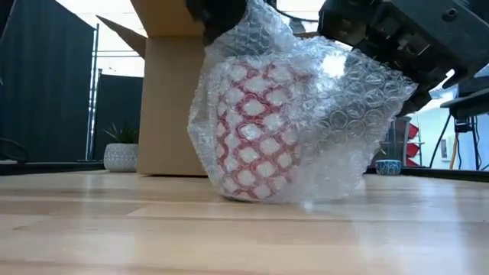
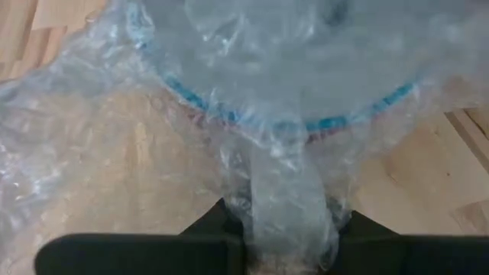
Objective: Wrap mug
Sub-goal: Wrap the red mug with bubble wrap
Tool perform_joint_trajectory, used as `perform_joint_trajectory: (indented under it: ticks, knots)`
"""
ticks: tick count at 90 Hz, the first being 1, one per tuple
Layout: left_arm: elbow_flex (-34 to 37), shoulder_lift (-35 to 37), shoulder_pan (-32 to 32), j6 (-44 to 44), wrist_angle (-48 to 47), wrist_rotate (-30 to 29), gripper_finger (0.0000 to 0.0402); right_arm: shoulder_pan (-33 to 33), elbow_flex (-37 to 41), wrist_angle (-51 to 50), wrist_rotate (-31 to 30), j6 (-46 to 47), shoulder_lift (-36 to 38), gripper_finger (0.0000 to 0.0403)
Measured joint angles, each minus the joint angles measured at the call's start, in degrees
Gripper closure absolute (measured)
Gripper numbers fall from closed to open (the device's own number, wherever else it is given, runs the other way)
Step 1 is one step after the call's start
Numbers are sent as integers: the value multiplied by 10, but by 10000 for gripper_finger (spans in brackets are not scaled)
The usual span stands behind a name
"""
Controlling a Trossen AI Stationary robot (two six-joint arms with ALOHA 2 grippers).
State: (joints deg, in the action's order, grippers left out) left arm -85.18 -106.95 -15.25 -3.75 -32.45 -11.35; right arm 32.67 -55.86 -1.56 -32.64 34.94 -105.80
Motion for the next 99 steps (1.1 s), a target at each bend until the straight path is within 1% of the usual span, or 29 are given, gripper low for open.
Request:
perform_joint_trajectory:
  ticks: [17, 24, 33, 43, 55, 61, 67, 73, 78, 99]
  knots:
    - [-3, 44, -9, -4, -3, -1, 112, 0, 0, 0, 0, -1, 0, 357]
    - [-3, 55, -21, -14, -2, 8, 112, 0, 0, 0, 0, -1, 0, 357]
    - [-2, 57, -42, -30, -10, 17, 112, 0, 0, 0, 0, -1, 0, 357]
    - [15, 57, -62, -55, 1, 17, 112, 0, 0, 0, 0, -4, 0, 357]
    - [34, 56, -71, -77, 22, -5, 112, 0, 0, 0, 0, -5, 0, 357]
    - [43, 56, -72, -79, 38, -6, 112, 0, 0, 0, 0, -5, 0, 357]
    - [58, 56, -71, -79, 60, 6, 112, 0, 0, 0, 0, -5, 0, 357]
    - [67, 44, -68, -78, 81, 13, 112, 0, 0, 0, 0, -5, 0, 357]
    - [69, 33, -64, -72, 81, 14, 112, 0, 0, 0, 0, -5, 0, 357]
    - [69, -7, -19, -34, 133, 24, 112, 0, 0, -3, -3, 0, 0, 357]
